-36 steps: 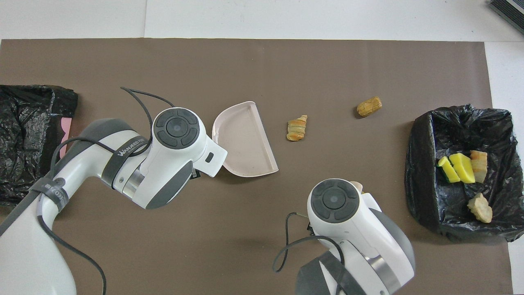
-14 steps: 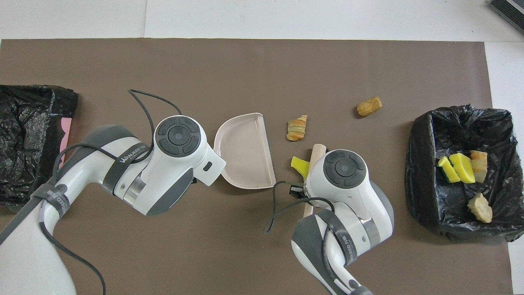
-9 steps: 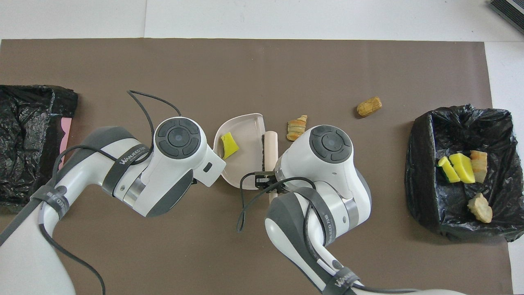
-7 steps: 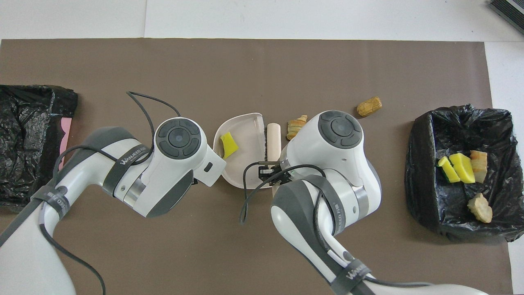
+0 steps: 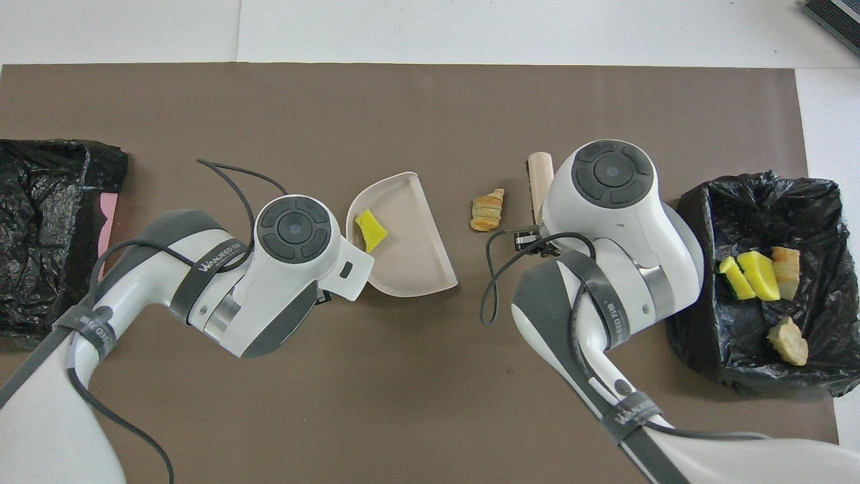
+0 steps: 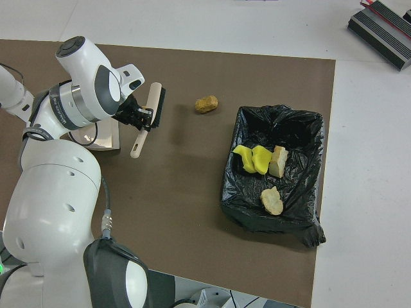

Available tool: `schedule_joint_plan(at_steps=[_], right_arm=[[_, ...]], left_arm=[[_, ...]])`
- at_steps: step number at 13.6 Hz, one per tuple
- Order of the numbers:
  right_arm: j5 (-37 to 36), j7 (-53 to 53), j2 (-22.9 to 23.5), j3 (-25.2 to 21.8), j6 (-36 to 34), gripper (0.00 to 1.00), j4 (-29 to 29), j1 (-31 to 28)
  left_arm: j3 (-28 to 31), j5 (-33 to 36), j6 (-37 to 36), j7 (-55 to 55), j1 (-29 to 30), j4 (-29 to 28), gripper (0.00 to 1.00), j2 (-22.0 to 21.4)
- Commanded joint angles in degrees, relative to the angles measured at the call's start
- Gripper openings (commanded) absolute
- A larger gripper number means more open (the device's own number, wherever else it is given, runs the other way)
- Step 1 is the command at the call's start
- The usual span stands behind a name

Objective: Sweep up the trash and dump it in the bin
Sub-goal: 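Reach the brush with the right gripper past the tan pieces near the bag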

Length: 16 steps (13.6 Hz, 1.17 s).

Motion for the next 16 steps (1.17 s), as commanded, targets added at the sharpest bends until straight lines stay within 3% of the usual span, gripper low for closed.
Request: schedule_joint_plan(at_steps=[1,4,7,11,16], right_arm=[[-5.9,-6.3,1.5,0.5,-0.9,0.0,1.5,-6.9],[-15.2,-11.6,3.0,0.5,0.2,0.0,1.6,-12.5],[-17.2,-12.6,6.3,0.5,3.3,0.0,1.6,-13.7],[-15.9,-12.3,8.5,1.6,5.6,0.0,1.6,-12.9],[-5.7,-11.9,8.9,2.7,7.4,0.0,1.6,-6.6]], left_arm=[[0.4,0.3,1.6,-1.5,-0.2,-2.2,0.0,-1.8],[0.4,0.2,1.8,-1.5,-0.1,-2.2,0.0,-1.8],[0.4,0.2,2.4,-1.5,-0.1,-2.2,0.0,-1.8],[0.4,0.1,2.7,-1.6,0.1,-2.3,0.0,-1.8],[0.4,0.0,3.1,-1.7,0.3,-2.8,0.0,-1.8]])
